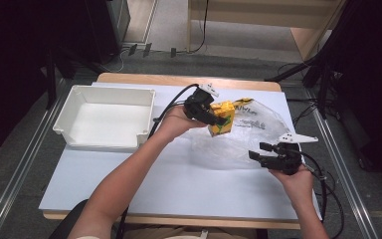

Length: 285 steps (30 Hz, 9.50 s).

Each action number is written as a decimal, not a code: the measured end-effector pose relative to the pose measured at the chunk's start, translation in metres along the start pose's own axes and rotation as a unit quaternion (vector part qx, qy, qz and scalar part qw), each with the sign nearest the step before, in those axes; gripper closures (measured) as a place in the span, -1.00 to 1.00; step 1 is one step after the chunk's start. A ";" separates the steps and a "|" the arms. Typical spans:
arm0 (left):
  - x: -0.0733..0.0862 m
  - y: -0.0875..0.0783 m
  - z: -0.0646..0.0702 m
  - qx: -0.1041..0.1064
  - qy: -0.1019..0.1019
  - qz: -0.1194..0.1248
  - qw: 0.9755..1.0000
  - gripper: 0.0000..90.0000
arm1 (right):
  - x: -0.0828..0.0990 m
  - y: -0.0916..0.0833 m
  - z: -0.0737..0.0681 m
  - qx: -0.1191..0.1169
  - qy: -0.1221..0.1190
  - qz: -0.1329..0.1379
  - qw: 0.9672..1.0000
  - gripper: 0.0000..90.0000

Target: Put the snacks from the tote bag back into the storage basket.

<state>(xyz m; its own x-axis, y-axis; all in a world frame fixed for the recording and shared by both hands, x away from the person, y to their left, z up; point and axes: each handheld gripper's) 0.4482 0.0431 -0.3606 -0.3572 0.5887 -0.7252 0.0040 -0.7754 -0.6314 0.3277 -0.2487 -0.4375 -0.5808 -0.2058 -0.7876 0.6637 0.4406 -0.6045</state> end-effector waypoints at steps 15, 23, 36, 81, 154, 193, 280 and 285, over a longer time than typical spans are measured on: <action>0.003 -0.029 0.007 -0.013 -0.003 0.009 1.000 0.17 | 0.000 -0.001 -0.002 -0.008 -0.004 0.004 1.000 -0.16; 0.009 -0.055 0.006 -0.017 -0.014 0.023 1.000 0.17 | -0.001 -0.002 -0.002 -0.011 0.001 0.005 1.000 -0.16; 0.021 -0.082 0.000 -0.039 -0.026 0.033 0.998 0.17 | -0.005 -0.001 -0.002 -0.017 -0.004 0.014 1.000 -0.15; 0.064 -0.146 -0.014 -0.097 -0.069 0.052 0.992 0.17 | -0.025 0.022 -0.016 -0.038 -0.045 0.005 0.998 -0.14; 0.110 -0.206 -0.049 -0.184 -0.129 0.061 0.973 0.17 | -0.022 0.019 -0.019 -0.036 -0.058 -0.003 0.998 -0.14; 0.156 -0.181 -0.095 -0.211 -0.180 0.062 0.959 0.17 | -0.018 0.015 -0.019 -0.031 -0.060 -0.003 0.998 -0.15; 0.187 -0.177 -0.060 -0.181 -0.200 0.086 0.959 0.60 | -0.016 0.014 -0.019 -0.030 -0.071 -0.011 0.997 -0.13; 0.185 -0.173 -0.057 -0.157 -0.174 0.076 0.969 0.91 | -0.016 0.014 -0.020 -0.030 -0.071 -0.011 0.997 -0.11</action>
<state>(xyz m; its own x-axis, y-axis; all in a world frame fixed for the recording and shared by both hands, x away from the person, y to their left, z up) 0.4344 0.2988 -0.4013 -0.6234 0.3182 -0.7143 0.3454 -0.7074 -0.6166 0.3371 -0.2222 -0.4307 -0.5194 -0.3357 -0.7858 0.6195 0.4855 -0.6169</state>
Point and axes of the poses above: each handheld gripper's, and its own axes: y roughly forward along the jaws, x roughly out of its underside, z roughly to its right, and after that the axes turned 12 degrees about x, right-handed
